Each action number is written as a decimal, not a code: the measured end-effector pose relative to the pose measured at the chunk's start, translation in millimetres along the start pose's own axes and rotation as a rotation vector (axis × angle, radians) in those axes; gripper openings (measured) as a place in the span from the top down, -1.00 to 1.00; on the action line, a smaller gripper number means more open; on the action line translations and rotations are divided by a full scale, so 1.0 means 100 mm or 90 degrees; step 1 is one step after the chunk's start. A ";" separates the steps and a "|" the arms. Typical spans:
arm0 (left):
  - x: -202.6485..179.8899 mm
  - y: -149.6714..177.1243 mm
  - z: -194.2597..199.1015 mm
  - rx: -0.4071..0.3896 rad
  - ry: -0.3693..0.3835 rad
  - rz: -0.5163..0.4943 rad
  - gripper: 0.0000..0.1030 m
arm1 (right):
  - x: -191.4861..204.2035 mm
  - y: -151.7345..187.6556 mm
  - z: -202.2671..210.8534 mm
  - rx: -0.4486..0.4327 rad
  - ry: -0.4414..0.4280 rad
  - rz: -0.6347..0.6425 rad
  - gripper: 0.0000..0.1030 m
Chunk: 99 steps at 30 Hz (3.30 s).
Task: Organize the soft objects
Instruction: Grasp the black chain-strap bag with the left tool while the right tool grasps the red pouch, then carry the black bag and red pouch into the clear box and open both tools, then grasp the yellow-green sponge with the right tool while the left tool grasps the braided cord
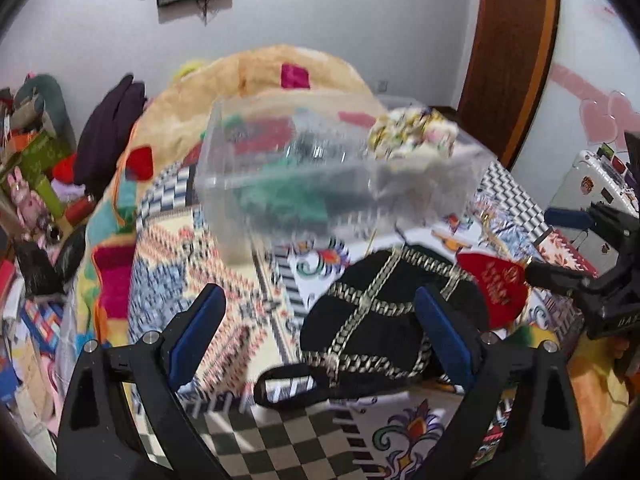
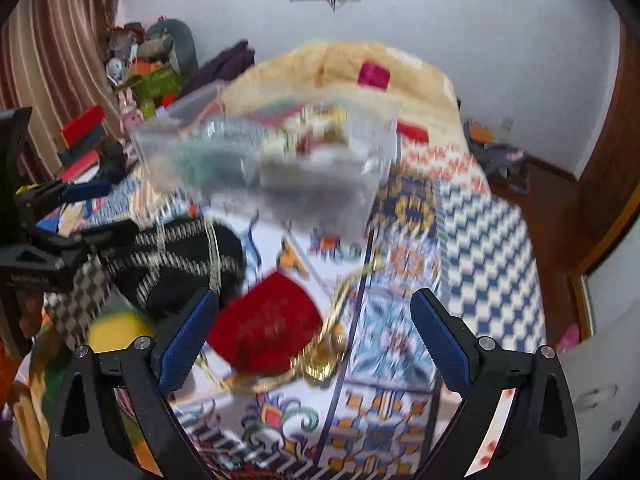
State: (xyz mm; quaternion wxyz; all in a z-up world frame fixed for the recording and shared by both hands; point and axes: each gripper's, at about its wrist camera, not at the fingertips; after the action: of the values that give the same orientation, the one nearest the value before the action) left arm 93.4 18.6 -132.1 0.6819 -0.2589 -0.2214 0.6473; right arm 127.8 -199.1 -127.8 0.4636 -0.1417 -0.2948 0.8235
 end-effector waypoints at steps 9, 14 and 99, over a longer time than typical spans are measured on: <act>0.03 0.14 -0.19 0.042 0.029 0.021 -0.39 | 0.04 0.10 -0.22 0.056 -0.035 0.001 -0.36; -0.08 0.19 -0.20 0.038 0.024 -0.003 -0.08 | 0.06 0.15 -0.24 0.063 -0.043 0.003 -0.07; 0.17 -0.88 0.43 -0.153 -0.006 0.016 -0.34 | 0.24 -0.95 0.41 -0.166 0.006 0.076 -0.64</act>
State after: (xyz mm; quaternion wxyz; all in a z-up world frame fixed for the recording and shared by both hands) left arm 134.5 36.4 -43.6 0.6365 -0.3389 -0.2974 0.6258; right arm 158.8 -156.0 -36.5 0.3926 -0.2217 -0.3883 0.8037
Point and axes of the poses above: each gripper's, at about its wrist camera, not at the fingertips, and z roughly against the way its jaws point, x to its left, y to its underside, and after that the axes turned 2 degrees about x, right-handed
